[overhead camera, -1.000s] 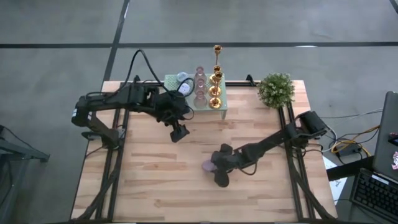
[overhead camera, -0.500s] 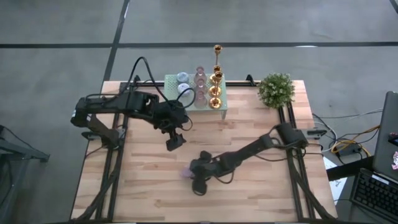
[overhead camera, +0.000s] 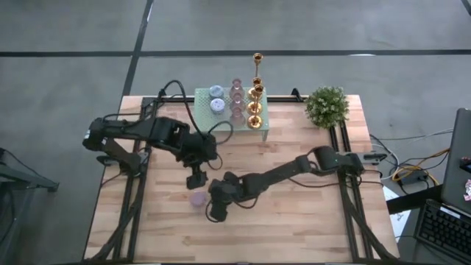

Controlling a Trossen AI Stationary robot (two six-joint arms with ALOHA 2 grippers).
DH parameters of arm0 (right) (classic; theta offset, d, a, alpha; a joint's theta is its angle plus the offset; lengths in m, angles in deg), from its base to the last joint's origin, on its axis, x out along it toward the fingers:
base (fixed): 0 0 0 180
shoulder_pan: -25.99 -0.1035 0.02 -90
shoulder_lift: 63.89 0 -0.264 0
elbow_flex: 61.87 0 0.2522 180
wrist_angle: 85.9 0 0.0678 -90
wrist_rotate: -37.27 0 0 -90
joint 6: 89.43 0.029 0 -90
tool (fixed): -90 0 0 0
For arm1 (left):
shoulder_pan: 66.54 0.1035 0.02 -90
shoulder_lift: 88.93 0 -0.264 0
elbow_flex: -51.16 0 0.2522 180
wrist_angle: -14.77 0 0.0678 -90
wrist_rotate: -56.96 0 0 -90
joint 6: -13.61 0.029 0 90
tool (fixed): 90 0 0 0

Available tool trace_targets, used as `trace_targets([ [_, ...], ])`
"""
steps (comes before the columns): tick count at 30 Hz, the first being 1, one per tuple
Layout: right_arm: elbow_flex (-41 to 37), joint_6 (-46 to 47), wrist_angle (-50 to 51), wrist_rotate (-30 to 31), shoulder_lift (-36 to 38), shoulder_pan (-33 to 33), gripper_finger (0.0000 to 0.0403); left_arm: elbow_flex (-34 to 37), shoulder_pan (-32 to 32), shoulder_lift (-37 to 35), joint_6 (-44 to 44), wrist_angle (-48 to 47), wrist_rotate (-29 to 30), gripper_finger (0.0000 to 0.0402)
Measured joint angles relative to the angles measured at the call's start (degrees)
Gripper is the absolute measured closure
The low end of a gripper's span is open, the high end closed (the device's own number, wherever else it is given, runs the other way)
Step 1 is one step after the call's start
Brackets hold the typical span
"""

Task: Pick & Place candle stick holders
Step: Put the pink patterned scented candle aligned with the other scented candle on the shelf

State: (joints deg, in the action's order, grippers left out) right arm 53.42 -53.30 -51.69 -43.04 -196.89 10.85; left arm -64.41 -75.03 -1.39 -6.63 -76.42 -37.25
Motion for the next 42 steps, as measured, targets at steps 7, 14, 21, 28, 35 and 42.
trace_targets([
  [7,-1.13,-7.28,6.89,-0.76,8.72,-1.08,0.0231,6.21,-5.57,-0.71,1.15,-3.77,-0.83,0.0069],
  [14,-9.48,-9.52,6.88,-2.23,20.13,-2.38,0.0379,18.04,-11.38,-4.95,-0.83,1.04,-0.41,0.0069],
  [21,-21.44,-11.28,5.91,-0.95,33.90,-1.63,0.0395,32.77,-13.46,-8.91,-3.50,12.39,-1.12,0.0069],
  [28,-31.82,-3.70,5.95,3.67,47.99,0.16,0.0394,41.55,-13.39,-9.11,-4.95,21.35,-5.50,0.0069],
  [35,-41.71,-6.45,5.79,3.40,62.11,0.55,0.0394,44.86,-13.77,-9.11,-5.37,29.72,-4.99,0.0069],
  [42,-53.12,-4.59,-3.58,4.06,75.82,0.58,0.0394,49.22,-13.77,-9.06,-8.22,33.57,1.31,0.0069],
])
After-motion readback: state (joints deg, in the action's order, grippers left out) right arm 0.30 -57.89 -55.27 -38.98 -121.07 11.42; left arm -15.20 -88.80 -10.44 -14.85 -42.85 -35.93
